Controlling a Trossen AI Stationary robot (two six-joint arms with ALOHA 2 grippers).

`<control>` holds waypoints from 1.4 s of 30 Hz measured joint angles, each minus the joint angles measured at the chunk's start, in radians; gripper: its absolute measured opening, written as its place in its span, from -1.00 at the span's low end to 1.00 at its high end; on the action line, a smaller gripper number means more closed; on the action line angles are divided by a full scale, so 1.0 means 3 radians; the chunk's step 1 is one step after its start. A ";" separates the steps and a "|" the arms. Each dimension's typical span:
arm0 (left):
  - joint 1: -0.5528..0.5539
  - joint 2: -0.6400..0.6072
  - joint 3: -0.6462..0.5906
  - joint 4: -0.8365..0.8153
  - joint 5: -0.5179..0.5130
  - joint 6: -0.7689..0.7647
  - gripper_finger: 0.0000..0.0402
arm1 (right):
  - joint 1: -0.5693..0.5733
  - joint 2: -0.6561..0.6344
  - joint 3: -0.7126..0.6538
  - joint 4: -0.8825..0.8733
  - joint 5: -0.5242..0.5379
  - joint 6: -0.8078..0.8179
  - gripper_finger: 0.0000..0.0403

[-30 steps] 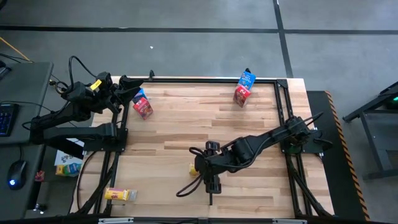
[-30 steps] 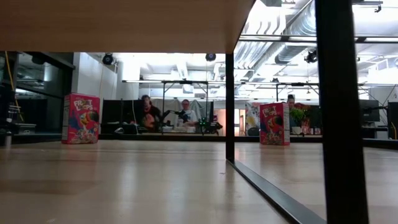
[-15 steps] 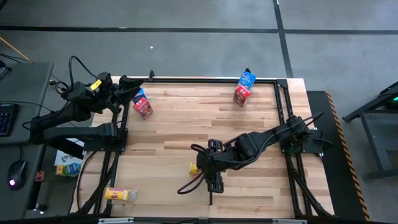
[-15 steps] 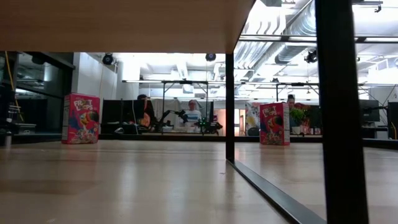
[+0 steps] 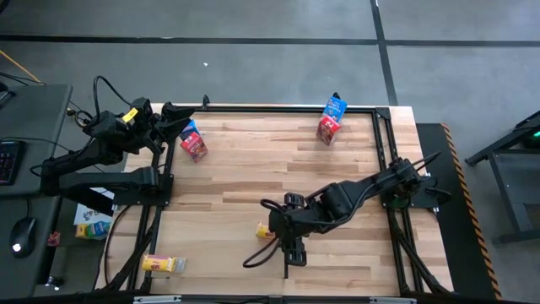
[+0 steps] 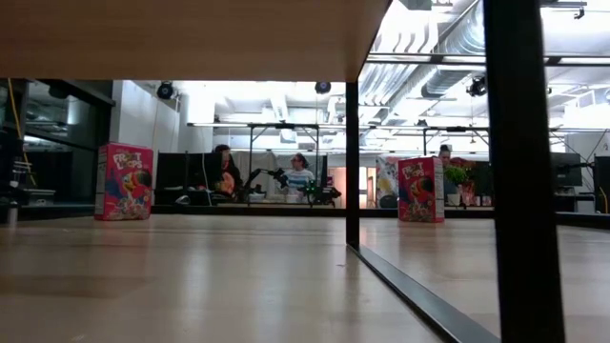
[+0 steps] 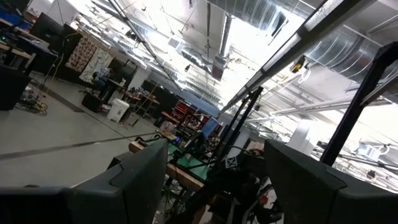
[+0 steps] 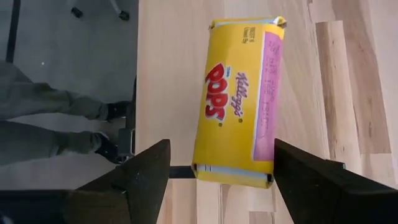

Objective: Stack cereal on shelf
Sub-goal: Put the yellow cereal box on the shelf, then adjust the yellow cereal box

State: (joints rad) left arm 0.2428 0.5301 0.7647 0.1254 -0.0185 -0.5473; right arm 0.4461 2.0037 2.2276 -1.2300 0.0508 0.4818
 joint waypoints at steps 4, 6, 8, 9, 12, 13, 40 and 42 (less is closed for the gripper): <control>-0.0001 0.0000 0.0000 0.0000 0.0000 0.0000 0.28 | -0.0001 0.0000 0.0000 -0.0019 -0.0076 0.0001 0.31; 0.0000 0.0000 0.0000 0.0001 0.0000 -0.0001 0.28 | 0.0000 0.0000 0.0000 -0.0021 -0.0096 0.0002 0.31; -0.0001 0.0000 0.0000 0.0001 0.0002 -0.0008 0.28 | 0.0000 0.0000 0.0000 -0.0021 -0.0118 0.0001 0.31; 0.0000 0.0000 0.0000 0.0000 0.0020 -0.0007 0.28 | 0.0000 0.0000 0.0000 -0.0021 -0.0121 0.0001 0.31; -0.0001 0.0000 0.0000 0.0000 0.0049 -0.0008 0.28 | 0.0000 0.0000 0.0000 -0.0017 -0.0122 0.0001 0.31; -0.0001 0.0000 0.0000 0.0001 0.0050 -0.0007 0.28 | 0.0000 0.0000 0.0000 -0.0017 -0.0122 0.0001 0.31; -0.0027 0.0058 0.0929 -0.1557 0.1262 -0.0499 0.26 | -0.0029 -0.0116 0.0385 -0.0478 0.0561 0.0036 0.31; -0.0082 0.0144 0.1164 -0.2113 0.1353 -0.0524 0.25 | -0.0050 -0.0116 0.0385 -0.0492 0.0649 0.0034 0.31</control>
State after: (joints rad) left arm 0.2182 0.5734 1.1138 -0.5084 0.3873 -0.7044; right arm 0.4312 1.9690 2.3432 -1.3776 0.2455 0.4921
